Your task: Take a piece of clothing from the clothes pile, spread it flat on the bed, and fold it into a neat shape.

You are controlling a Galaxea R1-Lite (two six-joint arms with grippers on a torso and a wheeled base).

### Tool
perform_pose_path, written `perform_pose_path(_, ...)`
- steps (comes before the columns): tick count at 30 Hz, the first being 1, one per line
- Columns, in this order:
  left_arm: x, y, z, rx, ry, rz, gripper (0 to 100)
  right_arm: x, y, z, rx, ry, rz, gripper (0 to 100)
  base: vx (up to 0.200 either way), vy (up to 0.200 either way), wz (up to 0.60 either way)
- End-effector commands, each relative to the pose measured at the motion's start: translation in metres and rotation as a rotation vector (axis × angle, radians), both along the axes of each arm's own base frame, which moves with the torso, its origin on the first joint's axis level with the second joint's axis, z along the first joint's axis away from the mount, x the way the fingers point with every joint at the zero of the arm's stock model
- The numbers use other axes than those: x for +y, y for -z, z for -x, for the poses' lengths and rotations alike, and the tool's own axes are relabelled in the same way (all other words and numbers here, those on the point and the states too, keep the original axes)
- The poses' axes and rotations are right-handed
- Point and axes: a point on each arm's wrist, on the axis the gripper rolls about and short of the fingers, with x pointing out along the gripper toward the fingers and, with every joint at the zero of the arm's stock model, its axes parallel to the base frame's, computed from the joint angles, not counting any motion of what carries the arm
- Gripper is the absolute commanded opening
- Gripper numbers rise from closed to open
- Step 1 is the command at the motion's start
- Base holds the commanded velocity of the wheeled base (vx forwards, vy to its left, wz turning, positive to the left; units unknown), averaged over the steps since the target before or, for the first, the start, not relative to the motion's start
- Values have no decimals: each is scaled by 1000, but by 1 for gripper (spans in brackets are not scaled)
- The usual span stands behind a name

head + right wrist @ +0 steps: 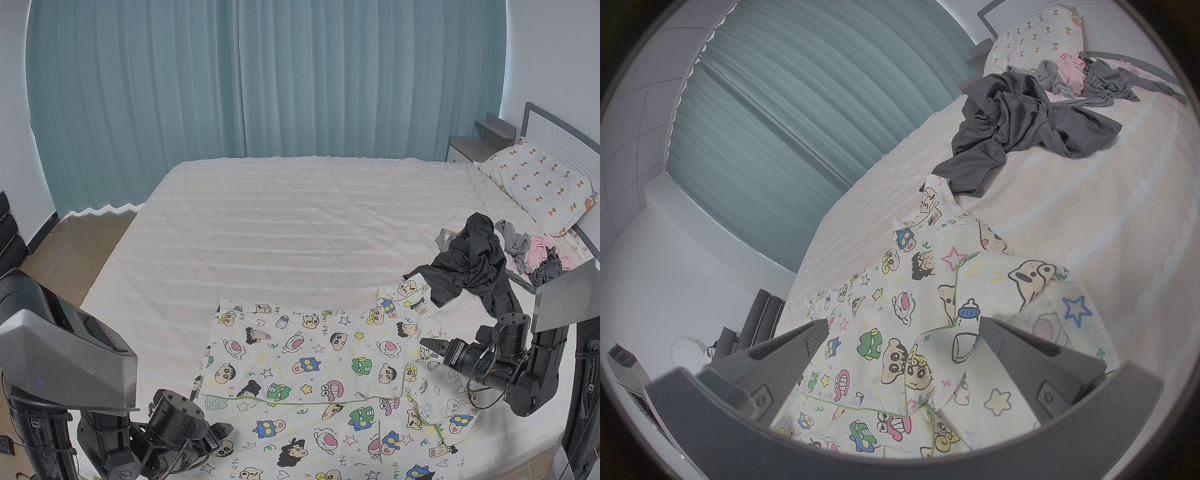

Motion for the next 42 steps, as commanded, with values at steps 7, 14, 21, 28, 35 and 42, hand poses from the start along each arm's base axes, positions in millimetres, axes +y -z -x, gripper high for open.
perform_pose_path(7, -5, 17, -2, -41, -45, -52, 100, -2, 0, -1, -10, 6, -1, 100, 0, 0, 0)
perform_pose_path(14, -6, 15, -6, -80, -74, -4, 0, -2, -1, -1, -13, 8, -1, 100, 0, 0, 0)
perform_pose_path(21, -2, 13, -2, -89, -84, -20, 0, -2, -1, -1, -13, 8, -1, 100, 0, 0, 0)
perform_pose_path(28, -1, 6, 0, -182, -52, -83, 0, -2, -1, -1, -11, 6, -1, 100, 0, 0, 0)
perform_pose_path(35, -18, 3, 10, -226, 100, -99, 0, -2, -1, -1, -13, 6, -1, 100, 0, 0, 0)
perform_pose_path(42, -39, 1, 25, -261, 236, -66, 0, -1, -1, -1, -11, 3, -1, 100, 0, 0, 0)
